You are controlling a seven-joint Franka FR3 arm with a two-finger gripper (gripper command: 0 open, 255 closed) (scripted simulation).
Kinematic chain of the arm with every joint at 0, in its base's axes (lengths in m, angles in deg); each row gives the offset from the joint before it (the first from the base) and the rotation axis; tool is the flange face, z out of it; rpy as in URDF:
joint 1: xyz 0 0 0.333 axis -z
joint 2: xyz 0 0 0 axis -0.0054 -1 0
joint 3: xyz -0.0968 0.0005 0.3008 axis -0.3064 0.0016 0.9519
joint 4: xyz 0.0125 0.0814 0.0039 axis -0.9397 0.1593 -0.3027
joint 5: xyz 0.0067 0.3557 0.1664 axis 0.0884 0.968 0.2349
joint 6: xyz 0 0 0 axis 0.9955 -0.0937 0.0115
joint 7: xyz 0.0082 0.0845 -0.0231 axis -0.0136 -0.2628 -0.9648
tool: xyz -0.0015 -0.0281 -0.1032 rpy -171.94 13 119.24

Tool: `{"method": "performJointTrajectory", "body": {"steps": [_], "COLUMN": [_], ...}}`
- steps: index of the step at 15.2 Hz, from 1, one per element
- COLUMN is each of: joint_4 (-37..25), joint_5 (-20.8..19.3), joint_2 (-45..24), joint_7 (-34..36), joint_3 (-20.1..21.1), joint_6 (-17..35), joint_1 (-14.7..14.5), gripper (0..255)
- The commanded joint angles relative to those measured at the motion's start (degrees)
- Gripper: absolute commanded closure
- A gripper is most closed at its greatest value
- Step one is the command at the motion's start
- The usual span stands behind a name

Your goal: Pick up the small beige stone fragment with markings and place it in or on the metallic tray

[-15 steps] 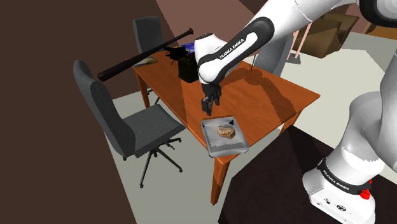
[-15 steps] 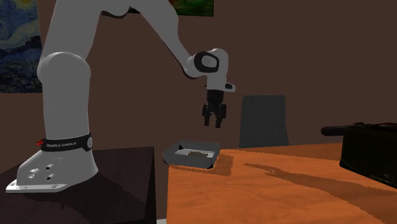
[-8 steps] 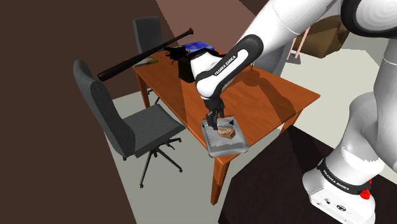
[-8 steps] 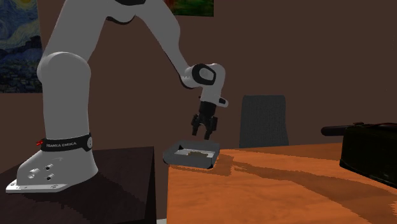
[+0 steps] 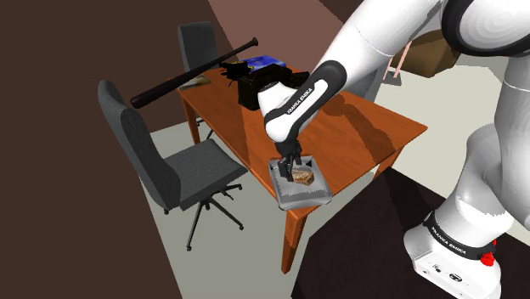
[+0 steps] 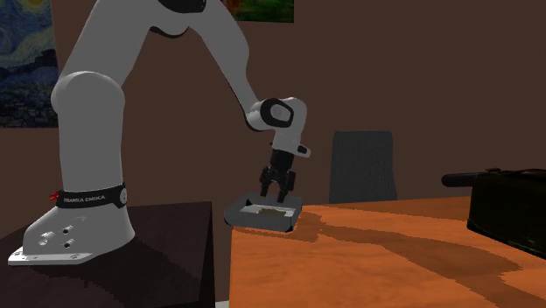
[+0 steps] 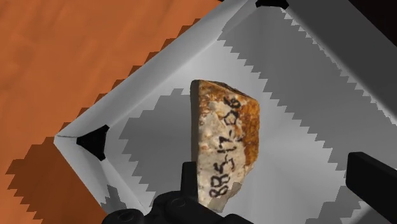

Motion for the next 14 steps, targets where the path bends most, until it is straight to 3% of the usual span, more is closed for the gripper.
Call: {"method": "performJointTrajectory", "body": {"steps": [1, 5, 6, 14], "joint_4": [0.07, 0.07, 0.07, 0.07], "joint_5": [0.02, 0.02, 0.02, 0.02], "joint_2": [-0.04, -0.04, -0.04, -0.04], "joint_7": [-0.04, -0.03, -0.03, -0.03], "joint_3": [0.0, 0.0, 0.0, 0.0], "joint_6": [0.14, 0.13, 0.13, 0.13], "joint_1": [0.02, 0.02, 0.02, 0.02], "gripper": [0, 0, 255, 255]}}
